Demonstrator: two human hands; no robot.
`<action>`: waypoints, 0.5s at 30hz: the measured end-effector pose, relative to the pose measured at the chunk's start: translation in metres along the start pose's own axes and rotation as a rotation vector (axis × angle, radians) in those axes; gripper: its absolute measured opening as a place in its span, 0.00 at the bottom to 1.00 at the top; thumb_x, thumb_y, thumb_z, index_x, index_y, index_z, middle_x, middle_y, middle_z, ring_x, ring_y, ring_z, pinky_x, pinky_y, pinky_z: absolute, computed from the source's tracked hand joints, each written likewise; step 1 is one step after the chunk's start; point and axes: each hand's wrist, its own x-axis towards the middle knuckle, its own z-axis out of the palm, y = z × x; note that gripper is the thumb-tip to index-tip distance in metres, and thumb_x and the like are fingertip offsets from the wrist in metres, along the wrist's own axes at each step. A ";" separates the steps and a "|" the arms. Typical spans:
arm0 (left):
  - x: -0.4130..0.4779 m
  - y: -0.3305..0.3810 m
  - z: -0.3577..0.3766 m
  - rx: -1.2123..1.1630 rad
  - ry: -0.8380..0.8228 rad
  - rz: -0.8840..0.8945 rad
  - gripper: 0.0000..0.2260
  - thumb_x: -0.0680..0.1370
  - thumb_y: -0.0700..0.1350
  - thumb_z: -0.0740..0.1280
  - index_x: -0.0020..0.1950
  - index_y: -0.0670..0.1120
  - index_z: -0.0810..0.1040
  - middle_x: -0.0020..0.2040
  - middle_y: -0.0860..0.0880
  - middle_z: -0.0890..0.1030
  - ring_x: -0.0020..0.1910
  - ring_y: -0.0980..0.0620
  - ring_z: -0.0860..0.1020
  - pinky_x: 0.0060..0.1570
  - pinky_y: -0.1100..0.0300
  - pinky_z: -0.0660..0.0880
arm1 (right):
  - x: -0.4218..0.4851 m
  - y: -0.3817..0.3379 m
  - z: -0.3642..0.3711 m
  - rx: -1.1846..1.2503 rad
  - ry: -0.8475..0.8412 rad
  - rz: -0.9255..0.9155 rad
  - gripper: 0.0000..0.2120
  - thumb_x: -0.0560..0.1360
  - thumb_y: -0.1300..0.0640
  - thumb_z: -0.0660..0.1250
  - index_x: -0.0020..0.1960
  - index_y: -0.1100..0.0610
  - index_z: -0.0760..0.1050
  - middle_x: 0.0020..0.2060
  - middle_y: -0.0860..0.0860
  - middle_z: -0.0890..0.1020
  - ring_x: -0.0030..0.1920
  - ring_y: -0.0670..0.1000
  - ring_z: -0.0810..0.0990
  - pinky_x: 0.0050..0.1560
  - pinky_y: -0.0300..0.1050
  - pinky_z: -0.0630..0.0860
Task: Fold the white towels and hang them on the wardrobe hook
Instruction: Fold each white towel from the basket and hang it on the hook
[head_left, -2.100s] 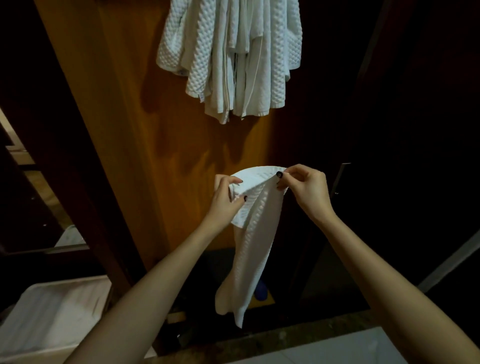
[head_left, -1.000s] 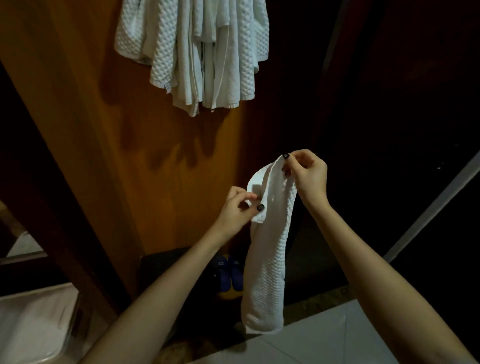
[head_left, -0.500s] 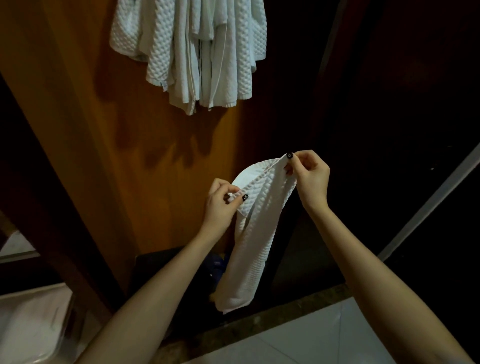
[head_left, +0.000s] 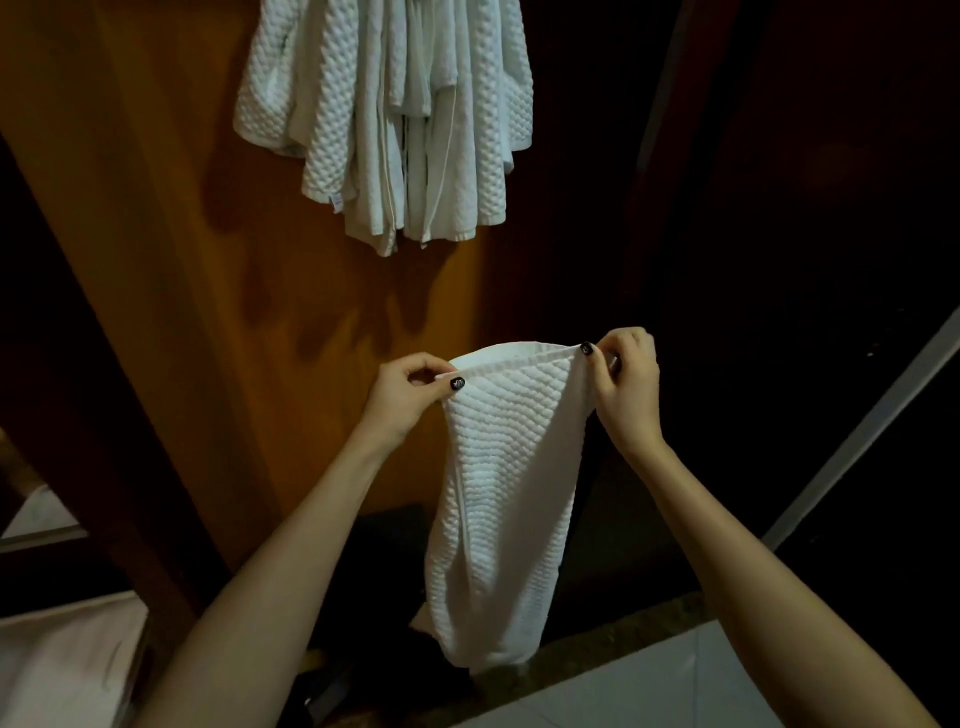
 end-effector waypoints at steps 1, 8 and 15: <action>0.002 0.002 -0.001 0.014 -0.011 0.008 0.14 0.71 0.38 0.74 0.36 0.58 0.83 0.36 0.59 0.82 0.38 0.64 0.78 0.39 0.70 0.73 | 0.001 0.000 -0.003 -0.021 -0.023 0.003 0.06 0.79 0.62 0.64 0.43 0.59 0.72 0.43 0.50 0.71 0.47 0.52 0.71 0.45 0.48 0.72; 0.017 0.027 0.007 0.043 0.109 0.051 0.08 0.74 0.37 0.71 0.39 0.49 0.78 0.38 0.52 0.79 0.33 0.64 0.76 0.35 0.71 0.73 | 0.004 0.008 -0.020 -0.110 -0.173 -0.087 0.01 0.77 0.65 0.66 0.47 0.62 0.74 0.41 0.50 0.74 0.50 0.57 0.71 0.48 0.52 0.71; 0.039 0.065 0.008 0.048 0.138 0.122 0.05 0.73 0.37 0.72 0.40 0.46 0.79 0.38 0.53 0.79 0.36 0.68 0.76 0.39 0.74 0.72 | 0.002 0.026 -0.042 -0.127 -0.231 -0.015 0.09 0.76 0.52 0.69 0.41 0.56 0.75 0.41 0.49 0.72 0.50 0.51 0.67 0.50 0.46 0.66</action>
